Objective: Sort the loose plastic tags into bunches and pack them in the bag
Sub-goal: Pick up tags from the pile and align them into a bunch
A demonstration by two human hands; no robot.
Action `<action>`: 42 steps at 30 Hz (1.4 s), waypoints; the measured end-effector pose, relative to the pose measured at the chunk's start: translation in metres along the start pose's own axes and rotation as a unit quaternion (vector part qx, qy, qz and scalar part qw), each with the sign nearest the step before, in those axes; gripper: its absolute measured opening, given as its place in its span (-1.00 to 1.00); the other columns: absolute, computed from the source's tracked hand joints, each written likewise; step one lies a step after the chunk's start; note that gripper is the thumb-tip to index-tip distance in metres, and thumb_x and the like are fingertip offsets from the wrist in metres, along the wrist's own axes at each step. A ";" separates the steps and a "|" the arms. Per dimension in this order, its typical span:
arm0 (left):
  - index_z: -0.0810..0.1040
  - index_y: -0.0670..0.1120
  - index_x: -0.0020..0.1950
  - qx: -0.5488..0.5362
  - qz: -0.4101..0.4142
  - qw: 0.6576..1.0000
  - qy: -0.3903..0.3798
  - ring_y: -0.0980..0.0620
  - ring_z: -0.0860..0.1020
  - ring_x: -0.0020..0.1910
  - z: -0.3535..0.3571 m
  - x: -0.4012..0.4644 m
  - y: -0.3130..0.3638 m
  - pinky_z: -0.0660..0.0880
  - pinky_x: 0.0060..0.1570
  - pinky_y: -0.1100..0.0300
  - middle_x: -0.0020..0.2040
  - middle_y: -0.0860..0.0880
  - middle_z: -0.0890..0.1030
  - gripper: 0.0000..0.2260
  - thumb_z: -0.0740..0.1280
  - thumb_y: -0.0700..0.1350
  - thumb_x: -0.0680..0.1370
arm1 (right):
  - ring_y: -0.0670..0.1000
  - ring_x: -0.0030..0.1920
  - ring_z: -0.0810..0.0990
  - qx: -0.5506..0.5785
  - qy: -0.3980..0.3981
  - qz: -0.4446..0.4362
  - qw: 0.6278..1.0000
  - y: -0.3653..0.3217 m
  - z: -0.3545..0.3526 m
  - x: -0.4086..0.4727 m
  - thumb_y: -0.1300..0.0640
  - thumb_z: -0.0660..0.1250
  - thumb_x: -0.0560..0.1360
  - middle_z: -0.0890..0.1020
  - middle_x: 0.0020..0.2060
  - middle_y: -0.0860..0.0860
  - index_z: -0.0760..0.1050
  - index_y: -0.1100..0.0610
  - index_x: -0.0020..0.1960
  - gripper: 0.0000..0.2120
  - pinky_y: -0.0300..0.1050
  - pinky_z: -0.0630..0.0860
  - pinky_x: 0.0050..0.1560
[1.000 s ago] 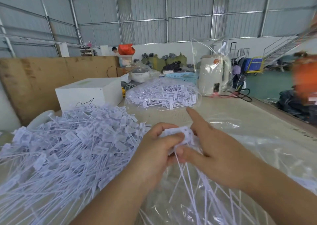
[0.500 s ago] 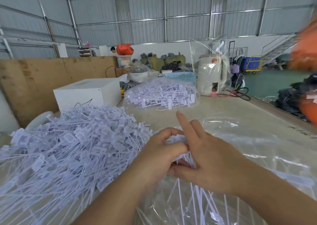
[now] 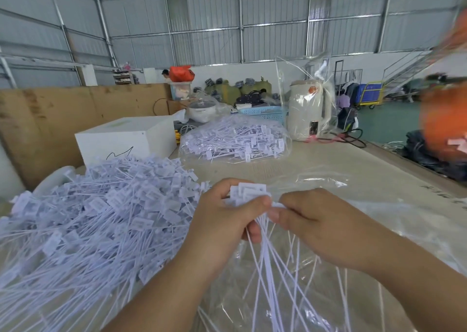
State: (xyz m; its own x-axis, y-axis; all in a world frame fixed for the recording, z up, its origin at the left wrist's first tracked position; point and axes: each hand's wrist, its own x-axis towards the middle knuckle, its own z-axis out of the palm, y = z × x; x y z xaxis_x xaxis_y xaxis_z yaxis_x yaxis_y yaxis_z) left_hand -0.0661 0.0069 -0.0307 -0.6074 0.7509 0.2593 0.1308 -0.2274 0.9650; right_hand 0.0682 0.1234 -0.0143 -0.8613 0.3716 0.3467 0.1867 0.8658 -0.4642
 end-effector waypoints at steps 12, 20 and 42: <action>0.64 -0.06 -0.14 -0.168 -0.054 0.983 0.058 0.08 0.45 -0.54 -0.007 0.006 0.002 0.47 -0.49 0.24 -0.36 -0.05 0.58 -0.91 0.42 -0.25 0.50 | -0.18 -0.41 0.40 0.167 0.153 -0.042 0.973 -0.014 0.010 0.001 -0.24 0.11 0.54 0.41 -0.42 -0.16 0.43 -0.01 0.04 -0.67 -0.31 0.31 -0.34; 0.68 -0.03 -0.08 -0.092 -0.048 0.991 -0.081 0.04 0.53 -0.45 -0.005 0.004 -0.004 0.54 -0.39 0.19 -0.27 -0.09 0.64 -0.82 0.56 -0.06 0.36 | -0.21 -0.14 0.57 0.102 0.037 -0.061 0.992 0.003 0.023 0.004 -0.03 0.22 0.59 0.51 -0.13 -0.40 -0.03 -0.18 0.52 -0.39 -0.34 0.46 -0.11; 0.65 -0.07 -0.17 -0.330 -0.108 0.935 0.071 0.13 0.54 -0.47 0.010 0.000 0.012 0.53 -0.44 0.29 -0.29 -0.04 0.66 -0.87 0.38 -0.25 0.53 | -0.02 -0.42 0.40 0.267 0.212 -0.032 0.940 -0.016 0.034 0.010 0.12 0.31 0.59 0.50 -0.43 0.13 0.53 0.19 -0.27 -0.72 -0.17 0.38 -0.36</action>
State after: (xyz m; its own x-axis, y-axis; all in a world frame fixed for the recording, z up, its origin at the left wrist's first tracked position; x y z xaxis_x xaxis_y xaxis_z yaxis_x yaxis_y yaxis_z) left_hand -0.0566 0.0108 -0.0187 -0.6673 0.7447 0.0079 -0.4913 -0.4482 0.7468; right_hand 0.0406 0.1017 -0.0307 -0.5766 0.5224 0.6282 -0.2206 0.6408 -0.7353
